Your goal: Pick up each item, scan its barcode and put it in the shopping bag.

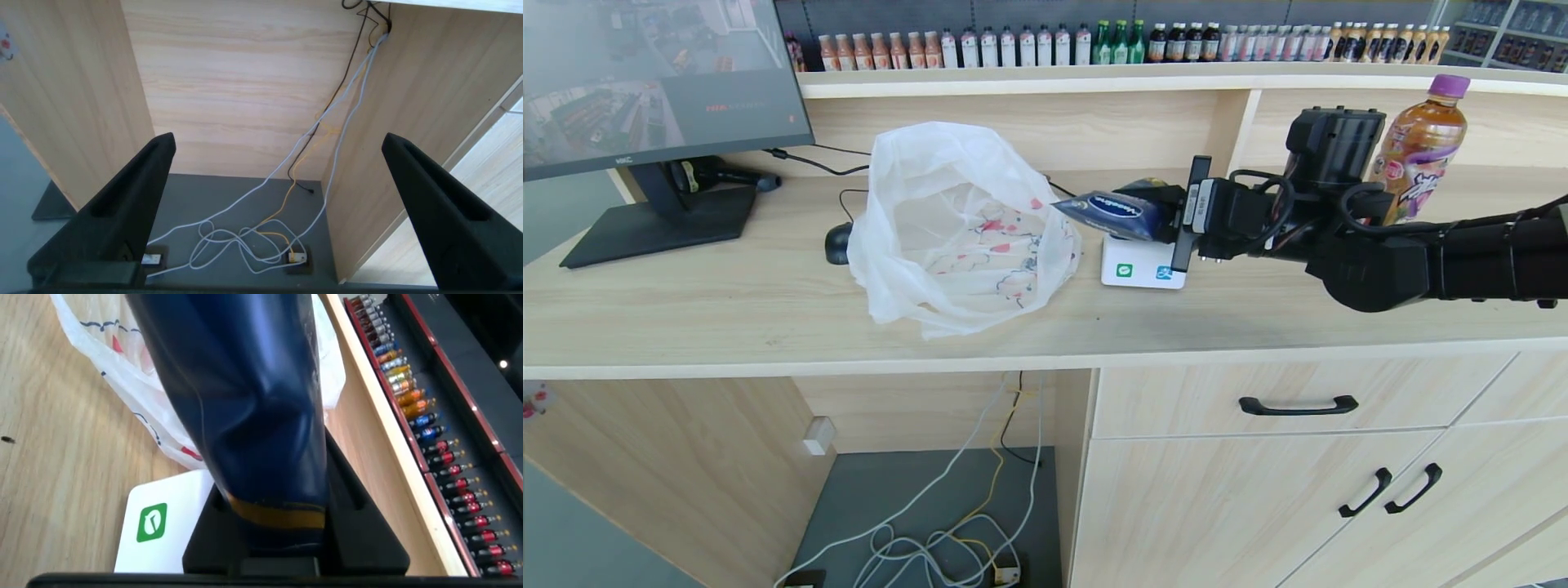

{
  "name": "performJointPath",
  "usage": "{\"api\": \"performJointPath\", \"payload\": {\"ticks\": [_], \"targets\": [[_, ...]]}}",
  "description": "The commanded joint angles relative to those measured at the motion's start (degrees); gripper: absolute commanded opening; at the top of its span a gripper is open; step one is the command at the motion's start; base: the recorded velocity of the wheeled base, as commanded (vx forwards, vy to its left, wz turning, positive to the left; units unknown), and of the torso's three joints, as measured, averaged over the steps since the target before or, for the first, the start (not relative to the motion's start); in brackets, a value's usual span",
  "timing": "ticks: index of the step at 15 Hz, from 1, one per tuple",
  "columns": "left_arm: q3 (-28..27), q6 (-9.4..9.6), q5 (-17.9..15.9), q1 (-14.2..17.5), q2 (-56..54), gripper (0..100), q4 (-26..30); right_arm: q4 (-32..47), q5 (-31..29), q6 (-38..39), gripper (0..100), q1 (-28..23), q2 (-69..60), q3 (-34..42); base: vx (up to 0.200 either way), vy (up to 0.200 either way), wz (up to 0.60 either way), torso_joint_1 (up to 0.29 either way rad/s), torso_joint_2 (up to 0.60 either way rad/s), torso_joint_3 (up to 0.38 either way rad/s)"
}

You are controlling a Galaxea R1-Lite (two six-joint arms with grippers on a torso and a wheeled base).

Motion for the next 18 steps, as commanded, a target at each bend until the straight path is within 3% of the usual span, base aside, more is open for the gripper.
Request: {"api": "performJointPath", "payload": {"ticks": [1, 11, 18], "targets": [[0.0, -0.01, 0.01, -0.05, -0.01, 100, 0.0, -0.03, 0.02, 0.09, 0, 0.12, 0.16, -0.19, 0.0, 0.0, 0.0, 0.0, 0.0, 0.0], [0.0, -0.01, 0.01, -0.05, -0.01, 100, 0.0, -0.12, -0.15, 1.85, 0, -0.06, -2.12, -0.46, 0.0, 0.0, 0.0, 0.0, 0.0, 0.0], [0.0, -0.01, 0.01, 0.04, 0.08, 100, 0.0, -0.56, -0.42, 9.05, 0, 0.12, -7.66, -2.39, 0.0, 0.0, 0.0, 0.0, 0.0, 0.0]]}}
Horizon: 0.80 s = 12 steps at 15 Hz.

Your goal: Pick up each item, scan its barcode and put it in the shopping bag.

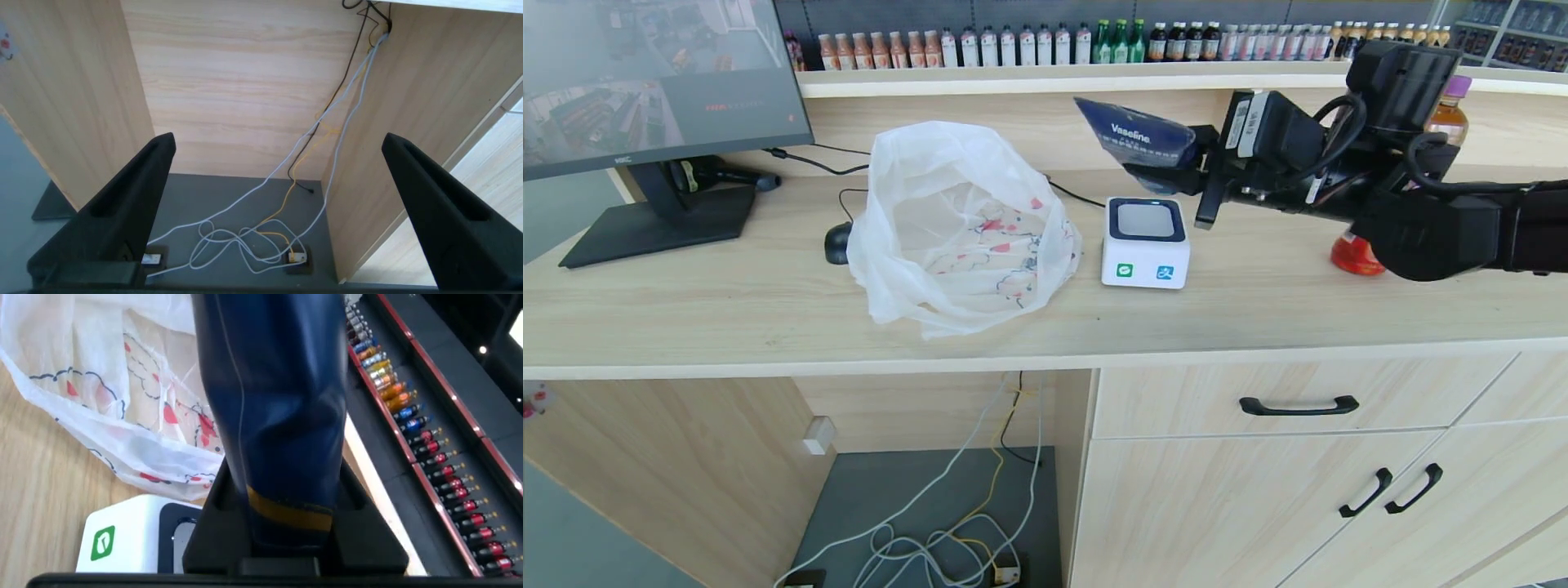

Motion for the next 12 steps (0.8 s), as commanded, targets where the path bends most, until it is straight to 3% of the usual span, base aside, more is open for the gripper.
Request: {"api": "performJointPath", "payload": {"ticks": [1, 4, 7, 10, 12], "targets": [[0.0, -0.04, 0.01, 0.04, -0.01, 100, 0.0, -0.39, 0.02, 1.74, 0, -0.04, -3.69, 0.01, 0.0, 0.0, 0.0, 0.0, 0.0, 0.0], [0.0, -0.04, 0.01, 0.04, -0.01, 100, 0.0, -5.48, 0.02, 7.28, 0, 0.13, -5.36, 1.07, 0.0, 0.0, 0.0, 0.0, 0.0, 0.0], [0.0, -0.04, 0.01, -0.05, -0.01, 100, 0.0, -15.68, -1.38, 16.5, 0, 0.4, -7.2, 8.45, 0.0, 0.0, 0.0, 0.0, 0.0, 0.0], [0.0, -0.04, 0.01, 0.04, -0.01, 100, 0.0, -29.3, -6.39, 29.95, 0, 0.4, -7.56, 16.98, 0.0, 0.0, 0.0, 0.0, 0.0, 0.0], [0.0, -0.04, 0.01, 0.04, 0.08, 100, 0.0, -37.83, -13.07, 38.56, 0, 0.4, -7.73, 22.87, 0.0, 0.0, 0.0, 0.0, 0.0, 0.0]]}}
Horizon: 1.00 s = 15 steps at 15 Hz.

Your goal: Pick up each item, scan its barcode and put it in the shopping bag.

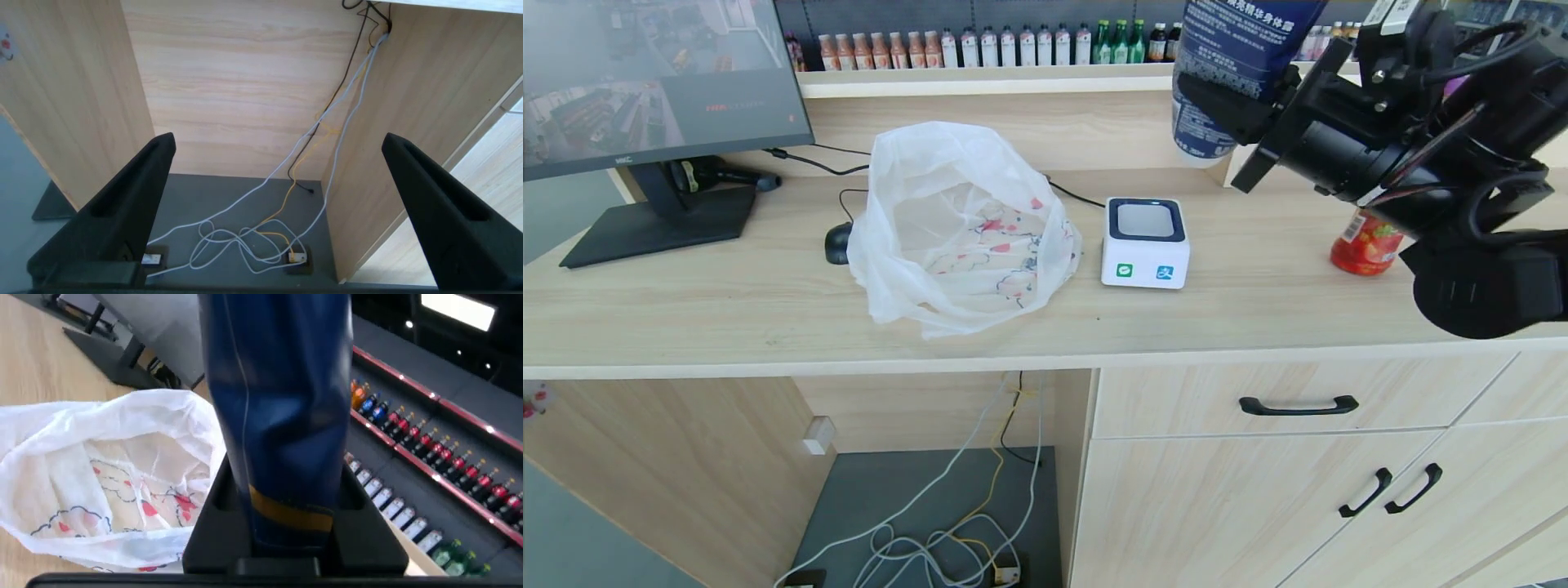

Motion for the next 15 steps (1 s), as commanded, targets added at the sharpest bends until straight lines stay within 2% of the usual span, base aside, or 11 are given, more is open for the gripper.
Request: {"api": "performJointPath", "payload": {"ticks": [1, 3, 8, 11, 13, 15], "targets": [[0.0, -0.01, 0.01, 0.04, -0.01, 100, 0.0, -7.67, -5.55, 7.17, 0, 0.03, -0.53, 6.67, 0.0, 0.0, 0.0, 0.0, 0.0, 0.0], [0.0, -0.01, 0.01, 0.04, -0.01, 100, 0.0, -12.68, -10.82, 11.39, 0, 0.03, -0.79, 10.18, 0.0, 0.0, 0.0, 0.0, 0.0, 0.0], [0.0, -0.01, 0.01, -0.05, -0.01, 100, 0.0, -15.23, -25.06, 12.88, 0, 2.93, -5.1, 20.03, 0.0, 0.0, 0.0, 0.0, 0.0, 0.0], [0.0, -0.01, 0.01, 0.04, -0.01, 100, 0.0, -22.26, -25.24, 14.2, 0, 3.81, -3.95, 27.15, 0.0, 0.0, 0.0, 0.0, 0.0, 0.0], [0.0, -0.01, 0.01, -0.05, -0.01, 100, 0.0, -25.6, -26.82, 15.61, 0, 3.9, -1.76, 27.5, 0.0, 0.0, 0.0, 0.0, 0.0, 0.0], [0.0, -0.1, 0.01, 0.04, -0.01, 100, 0.0, -25.6, -30.16, 15.7, 0, 4.34, -1.58, 26.18, 0.0, 0.0, 0.0, 0.0, 0.0, 0.0]]}}
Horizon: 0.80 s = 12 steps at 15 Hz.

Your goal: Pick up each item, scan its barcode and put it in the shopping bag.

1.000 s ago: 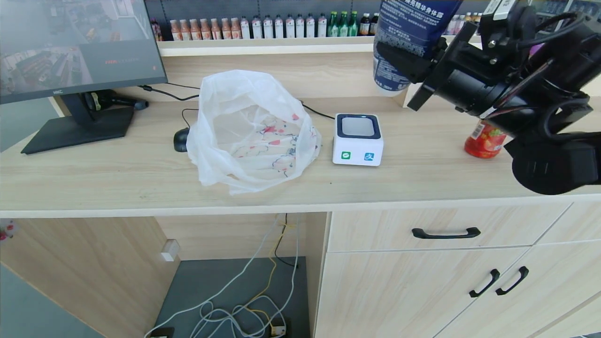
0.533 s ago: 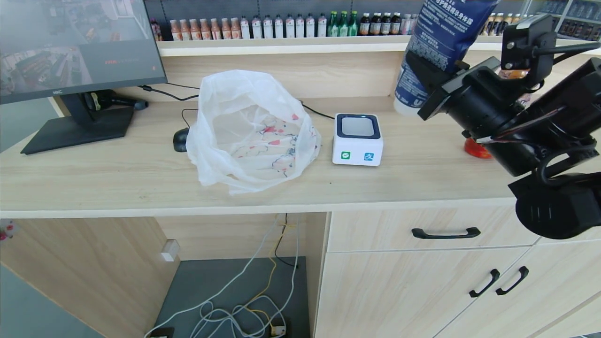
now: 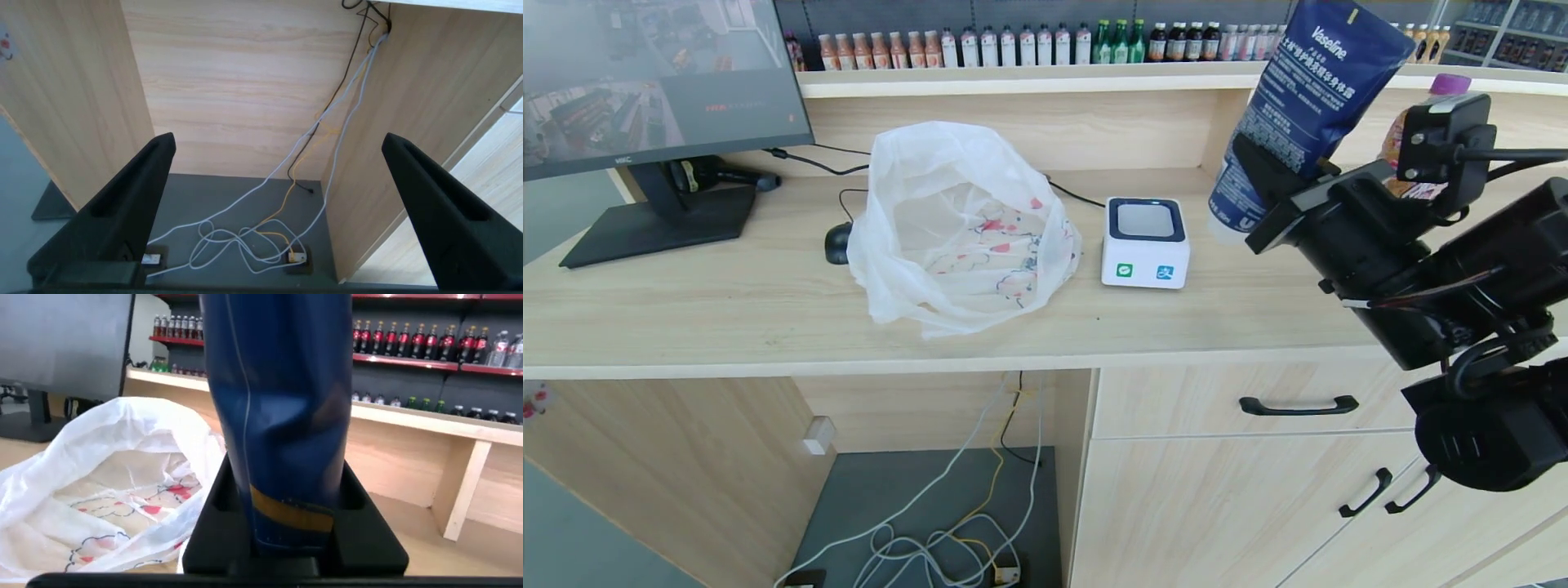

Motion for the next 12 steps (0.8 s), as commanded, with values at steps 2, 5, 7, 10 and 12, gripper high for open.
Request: {"api": "performJointPath", "payload": {"ticks": [2, 5, 7, 10, 12], "targets": [[0.0, 0.03, 0.01, -0.05, -0.01, 100, 0.0, -0.19, -2.42, -0.84, 0, 0.43, 1.03, -0.82, 0.0, 0.0, 0.0, 0.0, 0.0, 0.0], [0.0, -0.06, 0.01, 0.04, -0.01, 100, 0.0, -0.19, -6.02, -1.55, 0, 1.39, 1.12, -1.18, 0.0, 0.0, 0.0, 0.0, 0.0, 0.0], [0.0, -0.15, 0.01, -0.05, -0.01, 100, 0.0, -0.19, -6.11, -1.55, 0, 1.22, 1.29, -2.14, 0.0, 0.0, 0.0, 0.0, 0.0, 0.0], [0.0, -0.15, 0.01, -0.05, -0.01, 100, 0.0, -0.19, -6.11, -1.55, 0, 1.04, 1.29, -3.9, 0.0, 0.133, 0.0, 0.002, 0.0, -0.002], [0.0, -0.15, 0.01, 0.04, -0.01, 100, 0.0, -0.19, -6.11, -1.37, 0, 1.04, 1.12, -3.64, 0.0, 0.2, 0.0, 0.007, 0.0, 0.002]]}}
